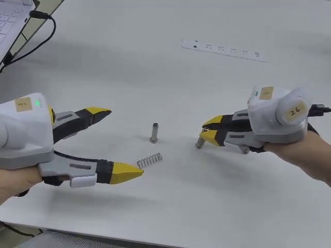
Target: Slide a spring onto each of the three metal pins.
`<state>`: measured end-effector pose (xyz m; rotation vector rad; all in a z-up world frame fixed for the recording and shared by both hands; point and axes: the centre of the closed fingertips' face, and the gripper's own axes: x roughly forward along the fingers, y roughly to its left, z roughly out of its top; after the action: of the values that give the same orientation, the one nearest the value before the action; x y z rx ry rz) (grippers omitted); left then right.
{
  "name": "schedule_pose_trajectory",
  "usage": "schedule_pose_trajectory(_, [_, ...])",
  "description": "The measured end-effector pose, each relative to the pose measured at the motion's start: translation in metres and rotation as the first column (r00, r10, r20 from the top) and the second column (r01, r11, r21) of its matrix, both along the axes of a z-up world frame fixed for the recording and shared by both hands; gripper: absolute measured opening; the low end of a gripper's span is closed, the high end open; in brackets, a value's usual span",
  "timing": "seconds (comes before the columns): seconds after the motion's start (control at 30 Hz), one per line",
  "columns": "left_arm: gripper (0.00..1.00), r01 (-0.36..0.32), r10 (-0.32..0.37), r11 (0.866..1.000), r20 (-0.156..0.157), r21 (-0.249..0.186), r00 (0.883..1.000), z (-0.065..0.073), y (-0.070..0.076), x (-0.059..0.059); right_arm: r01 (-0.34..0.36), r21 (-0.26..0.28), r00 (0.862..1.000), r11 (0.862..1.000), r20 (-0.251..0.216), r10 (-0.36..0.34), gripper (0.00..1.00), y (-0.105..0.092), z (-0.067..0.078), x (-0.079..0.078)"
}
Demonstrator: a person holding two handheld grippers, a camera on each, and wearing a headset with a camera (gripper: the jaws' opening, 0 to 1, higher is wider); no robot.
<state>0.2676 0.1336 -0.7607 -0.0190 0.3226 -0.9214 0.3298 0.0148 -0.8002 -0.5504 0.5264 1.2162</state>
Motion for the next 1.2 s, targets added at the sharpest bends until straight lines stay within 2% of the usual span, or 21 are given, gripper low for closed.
schedule_pose_trajectory(0.4, [0.90,-0.003,0.003,1.000,0.001,0.002,1.000,0.0002,0.0029,0.0001,0.004,-0.021,1.000,1.000,-0.008,-0.004,0.08,-0.0012,-0.0095,0.0002])
schedule_pose_trajectory(0.93, [0.89,0.002,-0.002,1.000,0.001,0.000,1.000,0.0047,-0.0021,0.0009,0.014,-0.022,0.999,1.000,-0.028,-0.015,0.09,-0.0016,-0.0086,0.0018])
schedule_pose_trajectory(1.0, [0.89,0.005,-0.005,1.000,0.004,0.002,1.000,0.0054,-0.0033,0.0011,0.015,-0.030,1.000,0.999,-0.021,-0.016,0.11,-0.0030,-0.0088,0.0028])
schedule_pose_trajectory(1.2, [0.89,0.006,-0.006,1.000,0.003,0.005,1.000,0.0069,-0.0056,0.0018,0.038,-0.011,0.999,0.999,-0.025,-0.038,0.16,-0.0053,-0.0053,0.0064])
